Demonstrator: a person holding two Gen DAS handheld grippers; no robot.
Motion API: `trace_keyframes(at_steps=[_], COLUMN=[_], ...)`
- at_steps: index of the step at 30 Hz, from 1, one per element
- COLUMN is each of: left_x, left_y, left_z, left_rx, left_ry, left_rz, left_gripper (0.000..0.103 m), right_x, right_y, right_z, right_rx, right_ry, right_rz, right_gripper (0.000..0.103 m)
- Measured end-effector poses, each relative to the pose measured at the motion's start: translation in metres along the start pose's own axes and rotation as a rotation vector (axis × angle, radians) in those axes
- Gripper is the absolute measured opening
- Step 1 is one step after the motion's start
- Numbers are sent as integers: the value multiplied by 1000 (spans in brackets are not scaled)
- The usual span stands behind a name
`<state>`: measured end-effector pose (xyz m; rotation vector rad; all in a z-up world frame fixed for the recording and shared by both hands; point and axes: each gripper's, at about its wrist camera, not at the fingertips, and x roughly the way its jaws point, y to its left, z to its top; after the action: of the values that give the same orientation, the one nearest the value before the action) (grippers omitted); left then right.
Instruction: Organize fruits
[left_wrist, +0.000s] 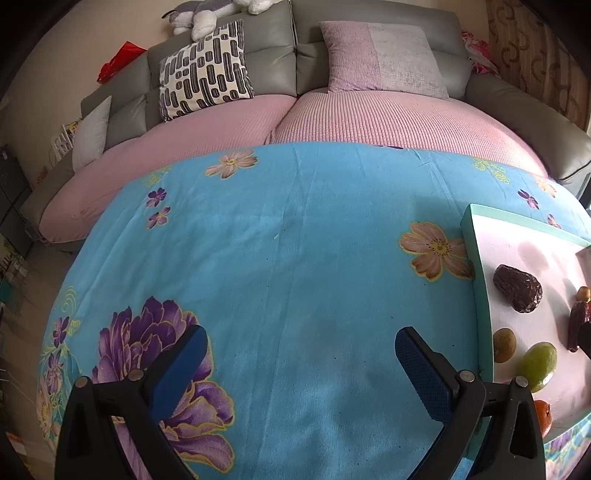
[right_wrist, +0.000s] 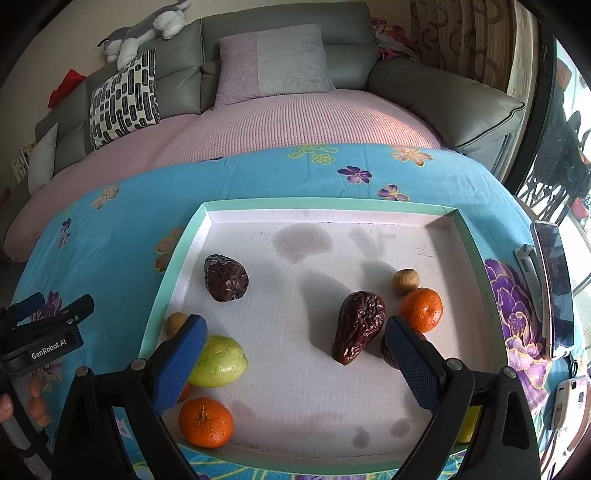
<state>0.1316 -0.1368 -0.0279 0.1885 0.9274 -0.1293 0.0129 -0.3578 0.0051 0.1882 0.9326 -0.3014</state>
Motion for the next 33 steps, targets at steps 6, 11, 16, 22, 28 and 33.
trace_keyframes(at_steps=[6,11,16,22,28,33], left_x=[-22,-48,-67,-69,-53,-47], left_y=[18,37,46,48,53,54], left_z=[-12,-31,-55,-67,-69,-69], left_rx=[13,-13,-42,-57,-74,-71], left_ry=[-35,-58,-7,15,77,101], left_rz=[43,17,2,-25,-26,-35], left_gripper=[103,103,103,103,103,103], right_x=[-7,-17,-34,-46,-43,-41], right_y=[17,31,42,55,57,56], right_z=[-6,-20,-42,-58,-58,-58], right_rx=[-33,-52,-53,-66,-83,-95], right_ry=[-5,0,7,-1,-3,1], right_rz=[18,47,59,66,39,27], right_gripper=[97,97,97,97,97,97])
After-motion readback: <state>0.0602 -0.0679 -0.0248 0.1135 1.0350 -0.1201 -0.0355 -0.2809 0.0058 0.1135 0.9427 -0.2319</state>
